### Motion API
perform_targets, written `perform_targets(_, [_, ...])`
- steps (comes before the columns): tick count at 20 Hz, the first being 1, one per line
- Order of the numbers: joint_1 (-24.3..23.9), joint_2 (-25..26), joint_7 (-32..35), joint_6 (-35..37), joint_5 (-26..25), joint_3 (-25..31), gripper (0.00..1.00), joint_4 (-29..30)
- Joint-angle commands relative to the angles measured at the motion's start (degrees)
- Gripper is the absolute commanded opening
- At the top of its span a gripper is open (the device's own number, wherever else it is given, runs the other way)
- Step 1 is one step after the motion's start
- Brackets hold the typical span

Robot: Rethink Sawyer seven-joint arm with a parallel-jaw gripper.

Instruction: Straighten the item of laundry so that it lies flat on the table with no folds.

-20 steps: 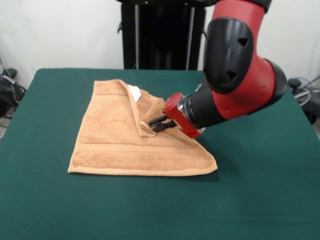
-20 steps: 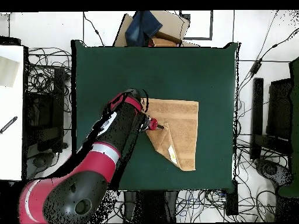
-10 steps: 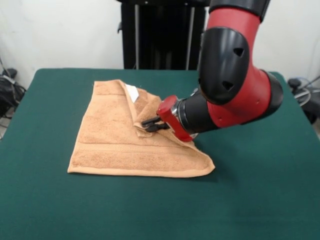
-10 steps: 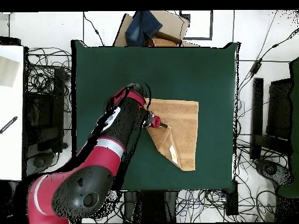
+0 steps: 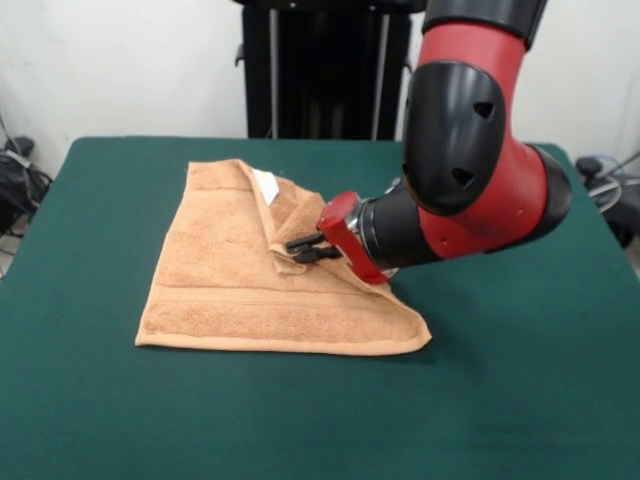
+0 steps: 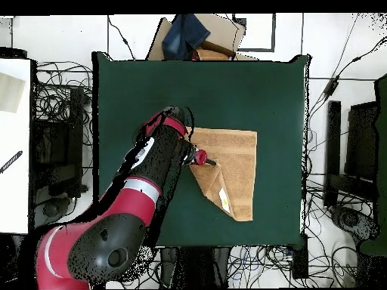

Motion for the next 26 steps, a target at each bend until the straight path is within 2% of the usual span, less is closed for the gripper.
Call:
perform_targets(1, [0.9, -0.1, 12.8, 0.0, 1.8, 2.1, 0.0, 5.8])
perform_targets(17, [1.5, -1.3, 12.7, -0.1, 1.8, 2.2, 0.0, 7.2])
perform_targets(22, [2.4, -3.0, 13.9, -2.7, 1.3, 1.6, 0.0, 8.6])
perform_targets(26, [2.8, -3.4, 14.0, -1.5, 1.6, 1.5, 0.0, 9.4])
